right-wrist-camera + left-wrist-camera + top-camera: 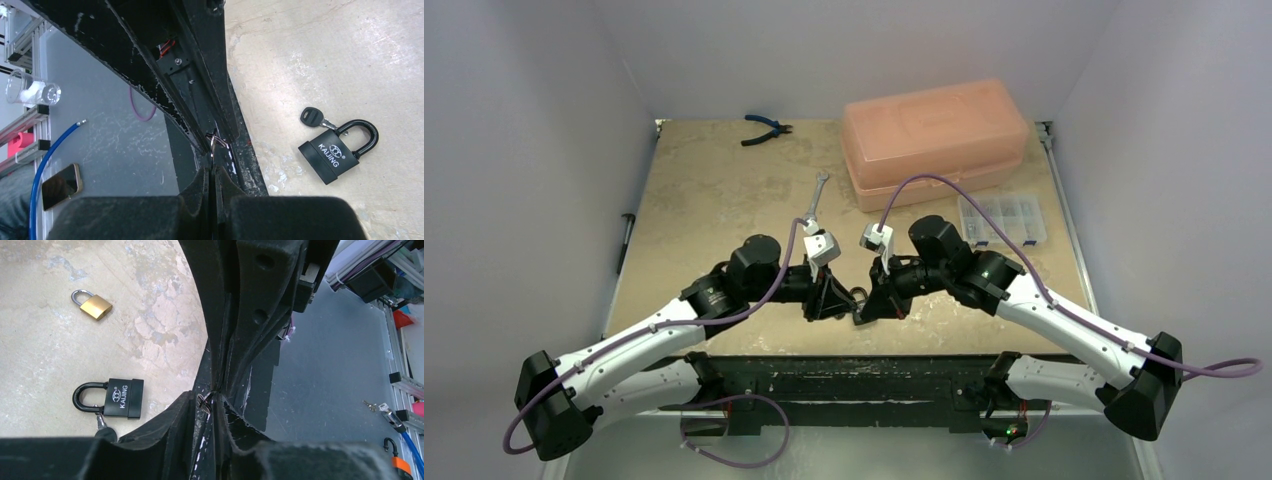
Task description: Unlock with the key
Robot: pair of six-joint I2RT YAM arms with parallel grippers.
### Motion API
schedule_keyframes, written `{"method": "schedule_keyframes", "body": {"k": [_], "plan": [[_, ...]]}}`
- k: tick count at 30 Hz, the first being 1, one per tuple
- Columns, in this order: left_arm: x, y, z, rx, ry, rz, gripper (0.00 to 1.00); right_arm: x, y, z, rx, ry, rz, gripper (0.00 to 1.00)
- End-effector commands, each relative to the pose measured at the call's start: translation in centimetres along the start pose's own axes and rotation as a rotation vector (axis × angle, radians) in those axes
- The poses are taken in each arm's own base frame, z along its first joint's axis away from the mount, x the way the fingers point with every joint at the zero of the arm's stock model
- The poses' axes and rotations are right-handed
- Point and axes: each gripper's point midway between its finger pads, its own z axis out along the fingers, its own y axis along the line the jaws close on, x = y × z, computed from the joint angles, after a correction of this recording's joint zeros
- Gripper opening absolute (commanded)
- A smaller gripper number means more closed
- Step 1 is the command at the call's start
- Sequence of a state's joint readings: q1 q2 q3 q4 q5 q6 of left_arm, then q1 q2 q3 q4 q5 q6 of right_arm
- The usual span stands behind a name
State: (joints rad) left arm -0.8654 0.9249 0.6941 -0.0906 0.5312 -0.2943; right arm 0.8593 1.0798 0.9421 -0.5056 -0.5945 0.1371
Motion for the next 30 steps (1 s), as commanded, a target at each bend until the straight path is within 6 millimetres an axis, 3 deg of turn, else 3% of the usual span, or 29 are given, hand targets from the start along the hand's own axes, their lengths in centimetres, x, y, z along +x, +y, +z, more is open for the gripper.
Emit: {"method": "schedule_keyframes", "body": {"k": [1,4,6,12,19,24,29,30], "plan": [[-2.3,-0.8,0.1,0.032,-0.048,0.041,0.19,-1.1,0.5,0.0,-0.022,-0.045,-0.039,0.0],[-2.1,-0.8,0.2,0.033,-0.044,0.037,0.12,-1.1,0.5,0.0,-0.021,-0.051,-0.037,0.0],[-2.2,-0.8,0.2,0.032,-0.046,0.037,0.01,-1.1,0.4,0.0,-0.019,-0.051,-0.035,0.0],[-2.2,-0.6,0.1,0.016,-0.05,0.023,0.0,-1.5,-0.6,-0.1,0.051,-0.074,-0.016,0.01],[-2.9,-0.2,-0.5,-0.035,-0.083,0.017,0.0,-3.8,-3.9,-2.5,0.321,-0.198,0.055,0.5],[-3.3,0.3,-1.1,-0.085,-0.109,0.019,0.0,-5.1,-5.8,-4.9,0.486,-0.308,0.11,0.59],[-3.7,0.5,-1.6,-0.108,-0.132,0.018,0.0,-5.7,-7.6,-6.8,0.631,-0.396,0.229,0.82],[-3.8,0.6,-1.6,-0.115,-0.135,0.015,0.0,-5.7,-7.8,-6.8,0.641,-0.403,0.252,0.91]]}}
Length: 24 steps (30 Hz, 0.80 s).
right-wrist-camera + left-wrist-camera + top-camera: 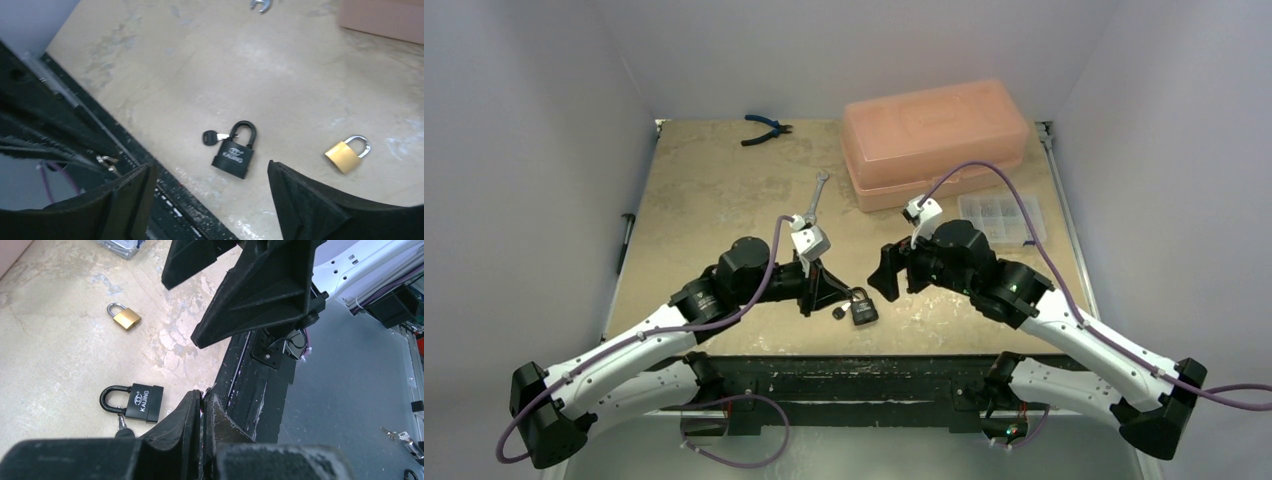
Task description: Unlock with the key
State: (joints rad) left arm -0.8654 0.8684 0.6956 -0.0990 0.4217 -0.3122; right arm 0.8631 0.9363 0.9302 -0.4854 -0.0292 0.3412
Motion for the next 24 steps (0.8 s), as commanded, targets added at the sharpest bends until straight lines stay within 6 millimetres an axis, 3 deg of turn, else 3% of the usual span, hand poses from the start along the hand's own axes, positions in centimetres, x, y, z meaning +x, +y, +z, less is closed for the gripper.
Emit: {"method": "schedule_keyframes", "body": {"k": [1,8,17,24], "plan": [[-2.3,-0.3,-0.6,-0.023,-0.07,0.005,0.0,-2.7,-2.1,-0.3,0.162,-0.109,0.139,0.98],[-2.7,0.1,-1.3,-0.066,-0.104,-0.012,0.0,-0.3,-5.2,1.8,0.353,-0.027,0.292,0.99],[-2.5,0.9,-2.6,-0.141,-0.116,-0.058,0.0,6.1,-13.0,4.6,0.624,0.219,0.45,0.99],[-1.3,0.8,-4.3,-0.173,-0.078,-0.067,0.0,8.3,-15.7,6.0,0.718,0.297,0.459,0.99]]}}
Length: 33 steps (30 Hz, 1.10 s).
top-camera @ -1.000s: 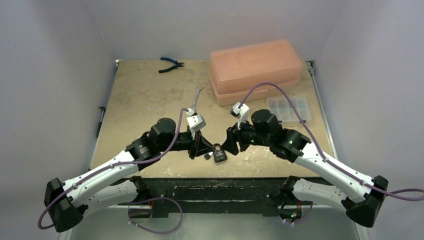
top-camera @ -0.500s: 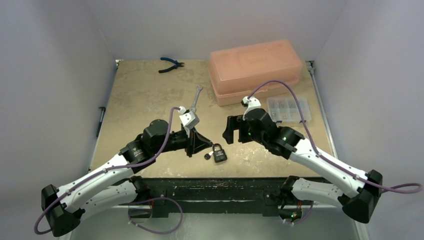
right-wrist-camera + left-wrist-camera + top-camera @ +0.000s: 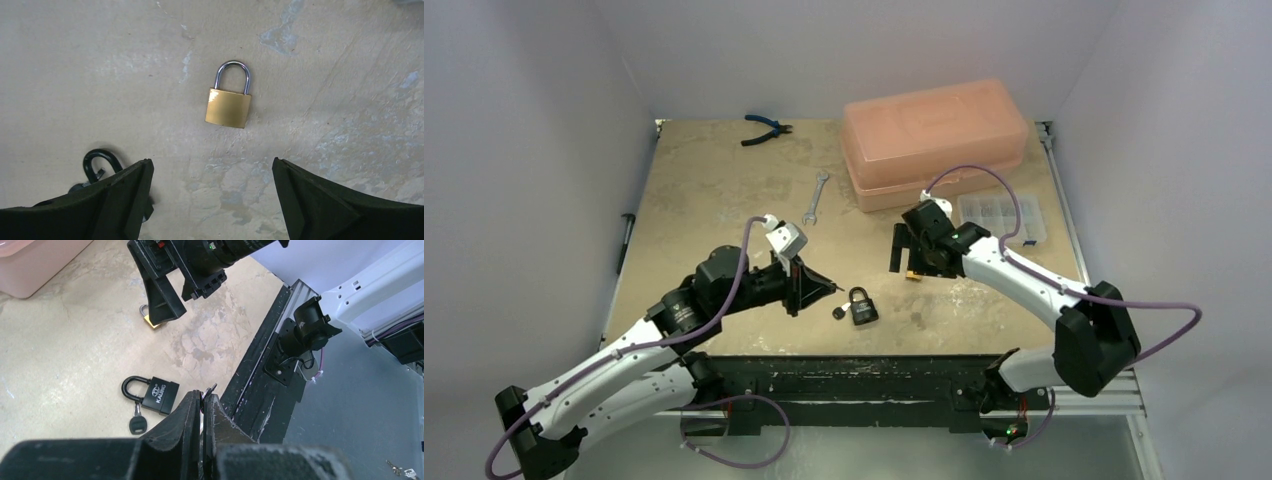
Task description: Unlock with the key
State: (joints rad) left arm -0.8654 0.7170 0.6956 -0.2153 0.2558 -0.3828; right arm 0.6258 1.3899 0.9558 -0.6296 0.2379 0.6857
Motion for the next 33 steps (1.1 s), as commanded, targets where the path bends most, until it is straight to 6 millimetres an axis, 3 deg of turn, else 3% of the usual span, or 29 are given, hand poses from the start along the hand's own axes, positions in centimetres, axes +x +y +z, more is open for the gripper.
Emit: {"method": "schedule_keyframes", "body": {"k": [1,7,17,24,33], "plan": [[0.1,0.0,-1.5,-0.031,0.014,-0.006,0.0,-0.8,-0.7,1.1,0.053,-0.008,0.033,0.99],[0.4,0.3,-2.9,-0.062,0.014,-0.006,0.0,-1.3,-1.0,2.9,0.075,0.016,0.043,0.94],[0.1,0.2,-3.1,-0.053,-0.006,0.014,0.0,-1.2,-1.1,5.9,0.125,0.072,0.057,0.86],[-0.1,0.1,-3.3,-0.053,-0.017,0.018,0.0,-1.1,-1.2,7.0,0.15,0.086,0.061,0.72],[-0.2,0.1,-3.4,-0.053,-0.022,0.019,0.0,-1.4,-2.0,7.9,0.189,0.082,0.064,0.65]]}}
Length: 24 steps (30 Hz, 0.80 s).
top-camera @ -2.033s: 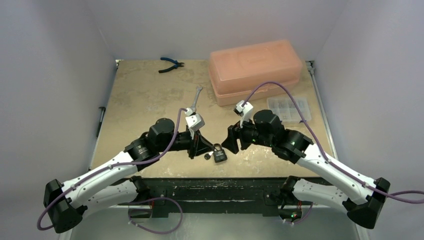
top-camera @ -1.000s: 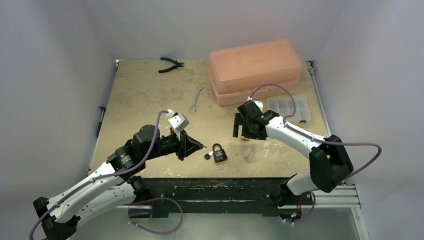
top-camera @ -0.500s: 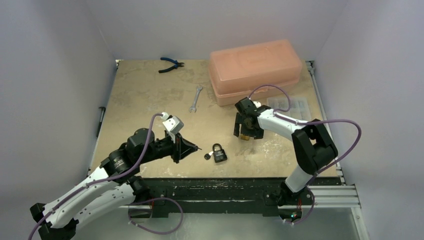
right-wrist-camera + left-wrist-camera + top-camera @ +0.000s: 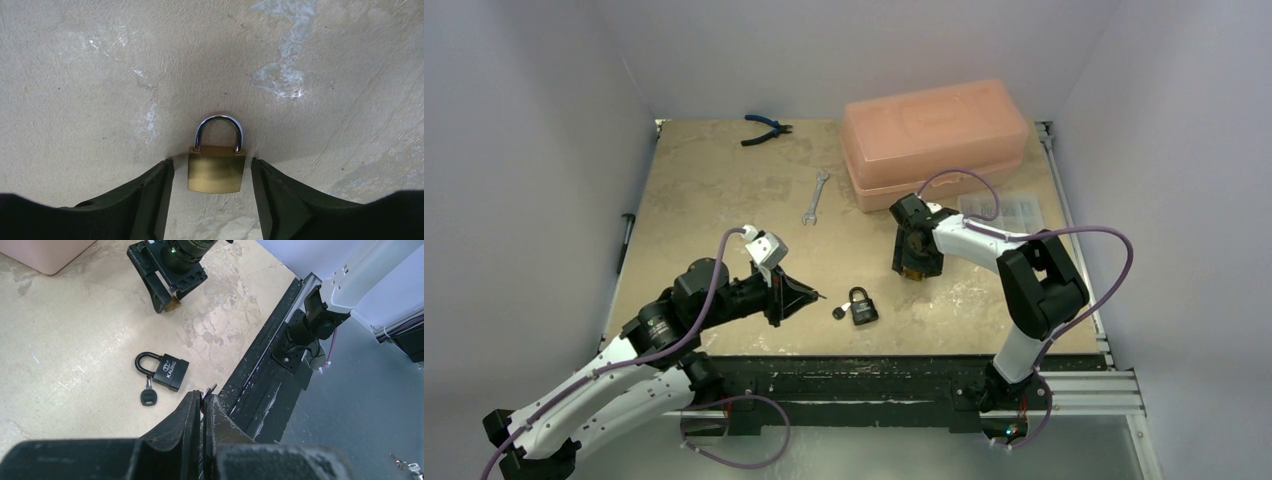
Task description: Unlock with the key
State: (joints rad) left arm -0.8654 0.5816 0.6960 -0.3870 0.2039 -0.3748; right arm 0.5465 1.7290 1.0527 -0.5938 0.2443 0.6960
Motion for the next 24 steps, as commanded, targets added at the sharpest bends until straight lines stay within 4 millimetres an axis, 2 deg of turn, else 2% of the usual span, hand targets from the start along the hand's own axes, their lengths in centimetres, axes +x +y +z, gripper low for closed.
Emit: {"method": "schedule_keyframes", "body": {"k": [1,3,11,16,24], "plan": [[-1.3,-0.4,-0.3,0.009,-0.04,0.02,0.0,-2.2,-0.2,0.2,0.021,-0.06,0.04,0.64],[-1.3,-0.4,-0.3,0.01,-0.04,0.02,0.0,-2.1,-0.4,0.4,0.026,-0.054,0.043,0.63],[-1.3,-0.4,-0.4,0.011,-0.041,0.02,0.0,-1.0,-0.5,1.2,0.014,-0.031,0.05,0.49],[-1.2,-0.4,-0.3,0.011,-0.038,0.021,0.0,-0.9,-0.4,1.1,0.0,-0.032,0.054,0.3],[-1.3,0.1,-0.3,-0.022,-0.042,0.013,0.0,-1.6,-0.4,-0.3,-0.038,-0.083,0.076,0.13]]}}
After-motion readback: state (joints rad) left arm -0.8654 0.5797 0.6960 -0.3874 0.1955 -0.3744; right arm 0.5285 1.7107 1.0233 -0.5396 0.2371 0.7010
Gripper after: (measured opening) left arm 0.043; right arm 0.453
